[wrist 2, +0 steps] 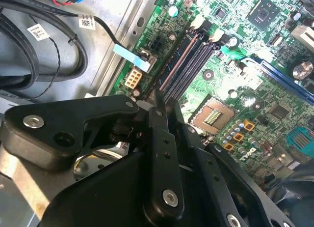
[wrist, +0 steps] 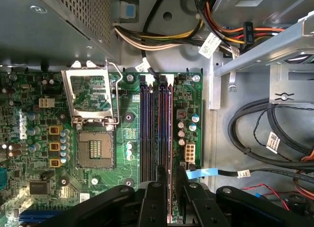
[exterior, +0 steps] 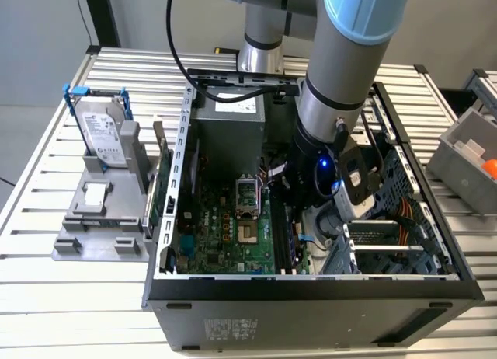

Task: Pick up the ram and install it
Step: 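Insert the ram into the slot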

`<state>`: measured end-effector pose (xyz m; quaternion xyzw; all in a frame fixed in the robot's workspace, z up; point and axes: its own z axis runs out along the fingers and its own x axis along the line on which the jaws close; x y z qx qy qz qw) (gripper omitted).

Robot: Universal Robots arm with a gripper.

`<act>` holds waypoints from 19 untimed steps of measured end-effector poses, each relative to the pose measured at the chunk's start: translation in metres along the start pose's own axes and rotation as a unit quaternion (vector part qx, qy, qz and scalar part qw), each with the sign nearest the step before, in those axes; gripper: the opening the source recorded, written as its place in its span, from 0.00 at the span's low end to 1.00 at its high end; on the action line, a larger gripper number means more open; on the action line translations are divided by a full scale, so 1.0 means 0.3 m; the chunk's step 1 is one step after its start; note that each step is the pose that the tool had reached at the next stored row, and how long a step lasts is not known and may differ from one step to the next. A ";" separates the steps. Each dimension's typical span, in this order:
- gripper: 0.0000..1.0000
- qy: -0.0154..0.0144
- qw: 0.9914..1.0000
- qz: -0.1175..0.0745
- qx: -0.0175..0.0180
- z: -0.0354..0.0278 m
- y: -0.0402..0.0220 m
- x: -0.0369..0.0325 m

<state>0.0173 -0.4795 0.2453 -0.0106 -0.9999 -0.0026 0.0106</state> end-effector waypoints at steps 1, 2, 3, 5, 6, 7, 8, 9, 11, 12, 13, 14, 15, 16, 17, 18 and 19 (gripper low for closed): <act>0.00 0.000 1.000 0.000 0.000 0.000 0.000 0.000; 0.00 0.000 1.000 0.000 0.000 0.000 0.000 0.000; 0.00 0.000 1.000 0.000 0.000 0.000 0.000 0.000; 0.00 0.000 1.000 0.000 0.000 -0.001 0.000 0.000; 0.00 0.000 1.000 0.000 0.000 -0.001 0.000 0.000; 0.00 0.000 1.000 0.000 0.000 -0.002 0.000 0.000; 0.00 0.000 1.000 0.000 0.000 -0.003 0.000 0.000; 0.00 0.000 1.000 0.000 0.000 -0.003 0.000 0.000; 0.00 0.000 1.000 0.000 0.000 -0.003 0.000 0.000; 0.00 0.000 1.000 0.000 0.000 -0.003 0.000 0.000; 0.00 0.000 1.000 0.000 0.000 -0.003 0.000 0.000; 0.00 0.000 1.000 0.000 0.000 -0.003 0.000 0.000; 0.00 0.000 1.000 0.000 0.000 -0.003 0.000 0.000; 0.00 0.000 1.000 0.000 0.000 -0.004 0.000 0.000; 0.00 0.000 1.000 0.000 0.000 -0.004 0.000 0.000; 0.00 0.000 1.000 0.000 0.000 -0.004 0.000 0.000; 0.00 0.000 1.000 -0.001 0.000 -0.004 0.000 0.000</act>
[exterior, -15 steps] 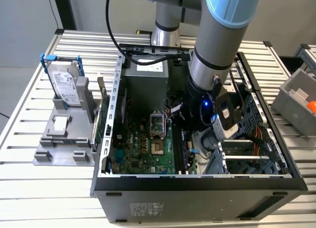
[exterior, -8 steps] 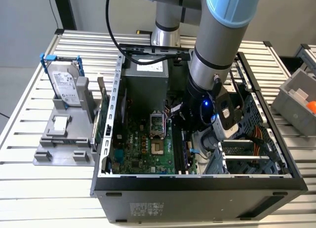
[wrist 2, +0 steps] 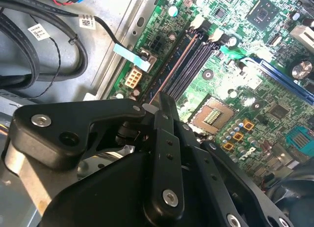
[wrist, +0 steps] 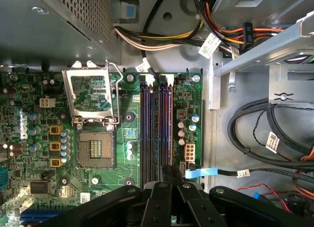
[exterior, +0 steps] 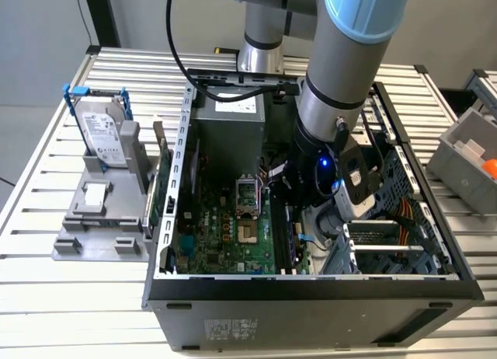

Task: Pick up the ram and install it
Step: 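Insert the ram into the slot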

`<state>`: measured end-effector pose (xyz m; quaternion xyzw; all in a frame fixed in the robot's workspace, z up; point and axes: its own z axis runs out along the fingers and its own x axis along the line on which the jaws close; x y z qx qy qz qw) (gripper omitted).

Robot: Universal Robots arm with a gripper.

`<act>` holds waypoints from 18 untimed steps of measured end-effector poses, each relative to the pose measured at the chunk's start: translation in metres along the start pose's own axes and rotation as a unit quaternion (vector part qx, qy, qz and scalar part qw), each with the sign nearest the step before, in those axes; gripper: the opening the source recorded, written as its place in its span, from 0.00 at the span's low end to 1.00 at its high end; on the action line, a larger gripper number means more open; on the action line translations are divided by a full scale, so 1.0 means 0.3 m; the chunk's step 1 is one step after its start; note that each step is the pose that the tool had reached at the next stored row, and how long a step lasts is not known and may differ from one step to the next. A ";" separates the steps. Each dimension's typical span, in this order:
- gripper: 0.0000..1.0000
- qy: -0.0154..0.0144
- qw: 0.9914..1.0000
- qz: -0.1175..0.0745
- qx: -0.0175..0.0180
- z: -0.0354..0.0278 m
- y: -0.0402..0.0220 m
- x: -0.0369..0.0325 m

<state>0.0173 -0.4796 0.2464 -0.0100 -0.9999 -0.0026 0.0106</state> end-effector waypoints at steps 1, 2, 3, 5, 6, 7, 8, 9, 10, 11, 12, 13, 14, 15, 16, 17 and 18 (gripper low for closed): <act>0.00 0.000 1.000 -0.001 0.000 0.000 0.000 0.000; 0.00 0.000 1.000 -0.003 0.000 0.000 0.000 0.000; 0.00 0.000 1.000 -0.005 0.000 0.000 0.000 0.000; 0.00 0.000 1.000 -0.010 -0.001 0.000 0.000 0.000; 0.00 0.000 1.000 -0.012 -0.002 -0.001 0.000 0.000; 0.00 0.000 1.000 -0.014 -0.002 -0.001 0.000 0.000; 0.00 0.000 1.000 -0.016 -0.003 0.000 0.000 0.000; 0.00 0.000 1.000 -0.017 -0.005 0.000 0.000 -0.001; 0.00 0.000 1.000 -0.018 -0.006 0.000 0.000 -0.001; 0.00 0.000 1.000 -0.019 -0.008 0.000 0.000 -0.001; 0.00 0.000 1.000 -0.020 -0.010 0.000 0.000 -0.001; 0.00 0.000 1.000 -0.021 -0.012 0.000 0.000 -0.001; 0.00 0.000 1.000 -0.022 -0.013 0.000 0.000 -0.001; 0.00 0.000 1.000 -0.023 -0.013 0.000 0.000 -0.001; 0.00 0.000 1.000 -0.024 -0.013 0.000 0.000 -0.002; 0.00 0.000 1.000 -0.028 -0.013 0.000 0.000 -0.003; 0.00 0.000 0.999 -0.033 -0.013 0.000 0.000 -0.003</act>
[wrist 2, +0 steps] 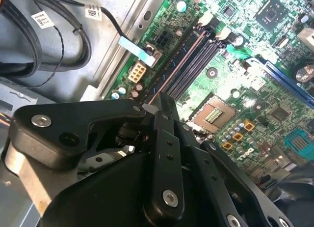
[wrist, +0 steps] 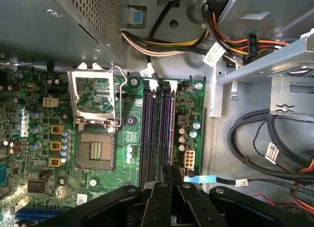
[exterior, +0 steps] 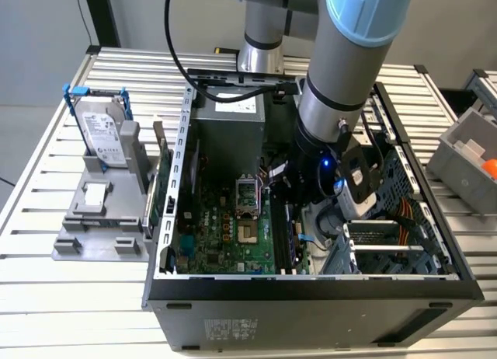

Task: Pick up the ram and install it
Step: 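Insert the ram into the slot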

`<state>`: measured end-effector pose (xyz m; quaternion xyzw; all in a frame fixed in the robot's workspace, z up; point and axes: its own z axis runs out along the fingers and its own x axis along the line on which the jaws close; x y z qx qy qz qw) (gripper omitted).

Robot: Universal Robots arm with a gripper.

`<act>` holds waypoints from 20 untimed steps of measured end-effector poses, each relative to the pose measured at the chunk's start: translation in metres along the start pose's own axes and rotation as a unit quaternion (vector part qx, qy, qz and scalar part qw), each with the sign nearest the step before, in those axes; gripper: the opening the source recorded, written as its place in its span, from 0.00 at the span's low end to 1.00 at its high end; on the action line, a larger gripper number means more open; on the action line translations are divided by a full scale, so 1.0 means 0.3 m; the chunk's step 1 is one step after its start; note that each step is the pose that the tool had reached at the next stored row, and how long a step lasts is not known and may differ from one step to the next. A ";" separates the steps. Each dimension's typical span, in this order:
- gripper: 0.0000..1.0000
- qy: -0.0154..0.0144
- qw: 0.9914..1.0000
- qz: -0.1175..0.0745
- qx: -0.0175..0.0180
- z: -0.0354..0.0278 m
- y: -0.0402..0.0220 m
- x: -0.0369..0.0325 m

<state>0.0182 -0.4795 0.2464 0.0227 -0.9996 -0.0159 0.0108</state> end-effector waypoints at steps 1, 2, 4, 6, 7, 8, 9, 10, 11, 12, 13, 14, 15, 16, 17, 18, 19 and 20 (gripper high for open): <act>0.00 0.000 1.000 -0.005 0.000 0.000 0.000 0.000; 0.00 0.000 1.000 -0.010 0.000 0.000 0.000 -0.001; 0.00 0.001 1.000 -0.017 0.000 0.000 0.000 -0.004; 0.00 0.001 1.000 -0.023 0.000 0.000 0.000 -0.007; 0.00 0.001 1.000 -0.026 0.001 0.000 0.000 -0.010; 0.00 0.001 1.000 -0.029 0.001 0.000 0.000 -0.013; 0.00 0.001 0.999 -0.032 0.001 0.000 0.000 -0.016; 0.00 0.001 0.999 -0.034 0.001 0.000 -0.001 -0.018; 0.00 0.001 0.999 -0.037 0.001 0.000 -0.001 -0.020; 0.00 0.001 0.999 -0.041 0.001 0.000 -0.001 -0.020; 0.00 0.001 0.999 -0.045 0.001 0.000 -0.001 -0.020; 0.00 0.002 0.999 -0.052 0.001 -0.001 -0.001 -0.020; 0.00 0.002 0.998 -0.059 0.001 -0.001 -0.001 -0.020; 0.00 0.002 0.998 -0.065 0.001 0.000 -0.001 -0.021; 0.00 0.002 0.997 -0.072 0.001 0.000 -0.001 -0.021; 0.00 0.003 0.997 -0.079 0.002 0.000 -0.001 -0.021; 0.00 0.003 0.996 -0.086 0.002 0.000 -0.001 -0.021; 0.00 0.003 0.996 -0.092 0.002 0.000 -0.001 -0.021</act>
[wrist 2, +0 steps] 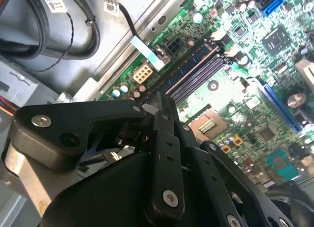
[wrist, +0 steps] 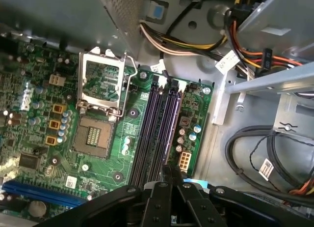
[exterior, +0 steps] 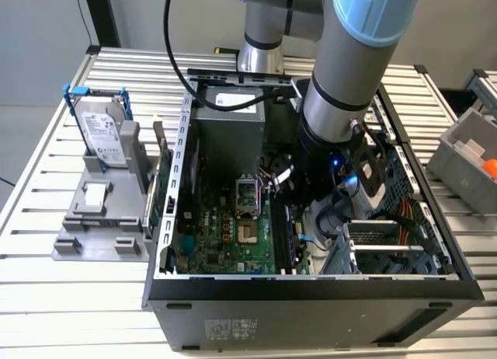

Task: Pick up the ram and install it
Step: 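Insert the ram into the slot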

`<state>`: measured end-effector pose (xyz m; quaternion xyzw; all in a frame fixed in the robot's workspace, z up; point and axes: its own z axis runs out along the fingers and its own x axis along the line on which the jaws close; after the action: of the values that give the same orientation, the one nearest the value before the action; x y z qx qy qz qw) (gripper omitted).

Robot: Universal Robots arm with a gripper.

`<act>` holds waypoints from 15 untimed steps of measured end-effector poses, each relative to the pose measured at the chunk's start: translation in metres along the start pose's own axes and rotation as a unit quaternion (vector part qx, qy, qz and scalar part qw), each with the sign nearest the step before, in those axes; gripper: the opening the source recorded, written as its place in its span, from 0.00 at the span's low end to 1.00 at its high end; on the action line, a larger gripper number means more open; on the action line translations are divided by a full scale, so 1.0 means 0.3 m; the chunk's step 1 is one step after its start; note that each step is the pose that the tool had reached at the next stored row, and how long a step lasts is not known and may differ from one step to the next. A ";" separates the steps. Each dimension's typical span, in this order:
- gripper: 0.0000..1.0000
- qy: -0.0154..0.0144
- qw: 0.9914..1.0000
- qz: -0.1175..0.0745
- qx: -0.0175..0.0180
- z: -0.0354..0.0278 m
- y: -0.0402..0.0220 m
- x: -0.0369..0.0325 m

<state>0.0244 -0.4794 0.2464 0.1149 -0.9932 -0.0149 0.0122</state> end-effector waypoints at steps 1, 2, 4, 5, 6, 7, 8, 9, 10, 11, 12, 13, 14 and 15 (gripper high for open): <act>0.00 0.000 1.000 -0.006 0.000 0.000 0.000 0.000; 0.00 0.000 1.000 -0.013 0.000 0.000 0.000 0.000; 0.00 0.001 1.000 -0.026 0.001 0.000 0.000 0.000; 0.00 0.001 0.999 -0.032 0.001 0.000 0.000 0.000; 0.00 0.001 0.999 -0.037 0.001 0.000 0.000 0.000; 0.00 0.001 0.999 -0.042 0.001 0.000 0.000 0.000; 0.00 0.002 0.999 -0.047 0.001 0.000 0.000 0.000; 0.00 0.002 0.999 -0.051 0.001 0.000 0.000 0.000; 0.00 0.002 0.998 -0.055 0.001 0.000 0.000 0.000; 0.00 0.002 0.998 -0.059 0.001 0.000 0.000 0.000; 0.00 0.002 0.998 -0.062 0.001 0.000 0.000 0.000; 0.00 0.002 0.998 -0.066 0.001 0.000 0.000 0.000; 0.00 0.002 0.998 -0.069 0.001 0.000 0.000 0.000; 0.00 0.002 0.997 -0.073 0.001 0.000 0.000 0.000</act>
<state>0.0244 -0.4795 0.2464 0.1870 -0.9822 -0.0141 0.0133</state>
